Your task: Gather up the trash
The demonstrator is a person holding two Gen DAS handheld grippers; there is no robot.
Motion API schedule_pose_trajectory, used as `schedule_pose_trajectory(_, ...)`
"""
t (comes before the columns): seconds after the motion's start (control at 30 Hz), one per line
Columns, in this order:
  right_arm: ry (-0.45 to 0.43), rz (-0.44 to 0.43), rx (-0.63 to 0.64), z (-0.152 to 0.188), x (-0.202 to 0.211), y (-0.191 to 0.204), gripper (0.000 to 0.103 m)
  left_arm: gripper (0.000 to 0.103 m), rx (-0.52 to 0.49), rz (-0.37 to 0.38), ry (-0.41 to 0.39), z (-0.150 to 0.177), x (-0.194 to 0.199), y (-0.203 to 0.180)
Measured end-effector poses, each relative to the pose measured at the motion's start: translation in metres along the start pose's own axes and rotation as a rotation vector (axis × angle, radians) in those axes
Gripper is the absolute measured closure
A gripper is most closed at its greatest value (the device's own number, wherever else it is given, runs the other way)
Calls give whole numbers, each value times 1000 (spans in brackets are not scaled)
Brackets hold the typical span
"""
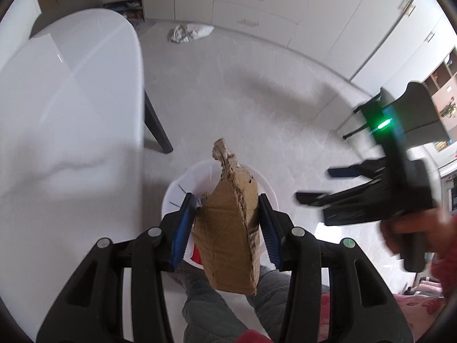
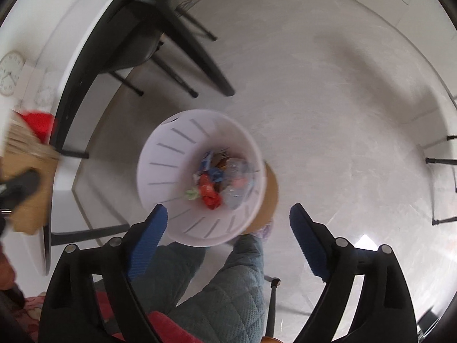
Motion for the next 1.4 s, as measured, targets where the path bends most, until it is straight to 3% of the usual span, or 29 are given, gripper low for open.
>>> schedule_pose_trajectory(0.07,-14,4,-19,3,8,-12,12,57,8,10,48,2,-19,-4)
schedule_pose_trajectory(0.13,-17,1,-30,5,11,-19,12,42,26,29,97,6,-36,-8)
schedule_pose_trajectory(0.17,-15,-1,-31,5,12,-22,12,28,47,24,125,8,-46,-8)
schedule_pose_trajectory(0.2,-12,-1,-31,6,10,-24,12,19,62,16,140,10,-52,-8)
schedule_pose_trajectory(0.27,-1,-3,-29,6,6,-26,12,13,78,26,174,15,-62,-10)
schedule_pose_trajectory(0.4,11,7,-3,8,2,-25,12,12,97,24,181,17,-63,-17)
schedule_pose_trajectory(0.57,-18,20,51,-3,16,-8,12,12,151,-2,94,-2,-25,-6)
schedule_pose_trajectory(0.7,-75,-3,115,-26,47,27,11,12,245,-81,-49,-10,44,26)
schedule_pose_trajectory(0.73,-102,-4,147,-34,60,43,6,12,273,-115,-95,-10,67,36)
schedule_pose_trajectory(0.87,-245,-7,317,-59,116,118,3,12,381,-229,-263,-8,154,76)
schedule_pose_trajectory(1.13,-564,-132,622,-86,250,298,3,8,614,-559,-580,39,343,157)
schedule_pose_trajectory(1.4,-767,-243,706,-83,352,405,3,8,752,-797,-794,77,478,186)
Point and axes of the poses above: each gripper's, at about its wrist camera, not at the fingertips, and x roughly against the way its jaws point, y to its left, z to its underside, the point moved 4 cm from there along -x, roughly the way its jaws point, and after that the axes turned 3 degrees about y, right-handed, at the moved point
